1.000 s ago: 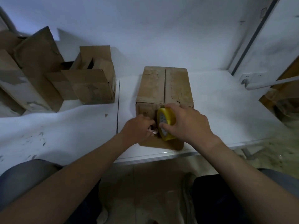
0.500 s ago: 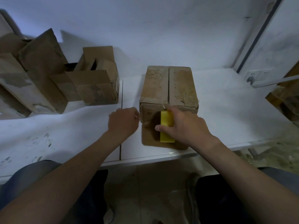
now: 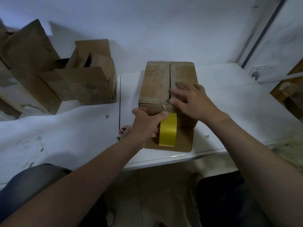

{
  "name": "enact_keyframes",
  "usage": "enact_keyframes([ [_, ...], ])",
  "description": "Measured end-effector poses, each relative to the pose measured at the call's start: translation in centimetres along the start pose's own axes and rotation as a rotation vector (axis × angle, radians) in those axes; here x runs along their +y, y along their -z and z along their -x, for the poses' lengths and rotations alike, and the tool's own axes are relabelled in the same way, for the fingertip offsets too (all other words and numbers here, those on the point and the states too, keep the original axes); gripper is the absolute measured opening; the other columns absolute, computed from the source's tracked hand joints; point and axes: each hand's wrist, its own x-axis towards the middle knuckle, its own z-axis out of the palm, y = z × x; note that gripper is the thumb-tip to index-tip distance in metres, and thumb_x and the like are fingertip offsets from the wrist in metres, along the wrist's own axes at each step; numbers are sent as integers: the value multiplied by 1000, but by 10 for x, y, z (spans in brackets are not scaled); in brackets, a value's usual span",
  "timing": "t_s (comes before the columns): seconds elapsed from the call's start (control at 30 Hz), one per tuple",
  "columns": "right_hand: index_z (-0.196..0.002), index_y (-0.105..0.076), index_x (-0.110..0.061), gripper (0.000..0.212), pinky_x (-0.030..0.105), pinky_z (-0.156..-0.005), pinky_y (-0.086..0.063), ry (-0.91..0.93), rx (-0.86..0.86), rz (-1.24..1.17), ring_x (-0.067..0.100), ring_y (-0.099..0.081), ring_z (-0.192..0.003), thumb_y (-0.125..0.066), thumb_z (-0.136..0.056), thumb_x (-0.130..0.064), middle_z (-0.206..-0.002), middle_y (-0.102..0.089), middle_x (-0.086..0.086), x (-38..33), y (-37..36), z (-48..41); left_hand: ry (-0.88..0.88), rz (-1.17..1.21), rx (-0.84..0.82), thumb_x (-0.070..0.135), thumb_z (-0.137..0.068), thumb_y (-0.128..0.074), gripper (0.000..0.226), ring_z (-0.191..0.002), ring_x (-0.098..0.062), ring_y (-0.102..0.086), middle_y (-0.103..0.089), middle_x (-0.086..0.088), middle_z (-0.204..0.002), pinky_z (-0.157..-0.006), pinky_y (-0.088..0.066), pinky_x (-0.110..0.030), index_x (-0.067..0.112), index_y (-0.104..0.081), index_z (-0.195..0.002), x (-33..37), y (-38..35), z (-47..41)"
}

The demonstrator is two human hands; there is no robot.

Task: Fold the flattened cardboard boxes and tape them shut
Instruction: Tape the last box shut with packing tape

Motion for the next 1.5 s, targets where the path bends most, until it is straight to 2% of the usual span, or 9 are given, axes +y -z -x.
enact_keyframes([
  [0.1, -145, -47, -43, 60, 56, -123, -7, 21, -70, 2, 34, -3, -152, -37, -94, -72, -161, -32, -5, 2, -7, -3, 168, 214, -134, 31, -78, -85, 82, -87, -28, -76, -65, -15, -122, -68, -62, -40, 15, -32, -139, -1, 4, -1],
  [0.2, -146, -46, -41, 57, 51, -124, -3, 22, -73, 49, 35, -6, -151, -39, -96, -67, -161, -34, -4, -5, -4, 4, 167, 240, -108, 27, -79, -84, 78, -84, -28, -76, -64, -15, -121, -67, -62, -41, 21, -31, -136, -4, 2, 4],
  [0.47, -151, -35, -45, 66, 59, -119, -22, 56, -135, 65, 40, -4, -151, -35, -92, -75, -161, -31, -11, -18, -5, 60, 174, 139, -108, 31, -79, -83, 77, -90, -27, -75, -66, -11, -117, -80, -62, -48, 21, -37, -140, -26, 2, 62],
  [0.67, -154, -22, -50, 62, 58, -111, -35, 42, -204, 85, 34, 6, -153, -34, -96, -70, -163, -18, -22, -36, 6, 119, 175, 131, -76, 45, -64, -80, 65, -103, -27, -69, -66, -5, -119, -85, -60, -51, 28, -57, -123, -47, -1, 111],
  [0.8, -153, -14, -56, 61, 67, -112, -27, 122, -141, 181, 41, -5, -150, -25, -95, -72, -163, -23, -15, -41, -1, 140, 227, 210, -95, 40, -70, -75, 50, -106, -29, -67, -64, -8, -121, -88, -58, -55, 27, -63, -117, -60, -8, 135],
  [0.97, -147, -33, -55, 71, 74, -106, -24, 169, -47, 393, 49, -27, -140, -8, -86, -82, -152, -40, -4, -45, -14, 136, 88, 126, -45, 34, -92, -67, 38, -101, -14, -63, -58, 6, -113, -89, -58, -45, 29, -51, -125, -66, -15, 145],
  [1.13, -151, -31, -50, 86, 74, -105, -26, 179, -12, 481, 55, -26, -139, -1, -78, -85, -149, -44, 7, -45, -25, 131, 10, 51, -16, 38, -94, -65, 37, -96, -10, -63, -60, 8, -108, -74, -54, -33, 27, -46, -124, -69, -18, 145],
  [1.4, -151, -31, -48, 84, 77, -100, -31, 176, 25, 492, 52, -26, -142, 0, -81, -83, -146, -46, 10, -48, -33, 129, 149, 4, -38, 44, -94, -64, 30, -100, -19, -58, -53, 6, -108, -87, -56, -46, 34, -46, -116, -78, -16, 135],
  [1.5, -151, -32, -47, 79, 77, -100, -30, 172, 43, 486, 51, -26, -143, -4, -85, -81, -147, -46, 10, -48, -35, 125, 96, -11, -32, 43, -94, -64, 21, -103, -19, -60, -56, 7, -112, -92, -55, -49, 39, -53, -112, -83, -19, 135],
])
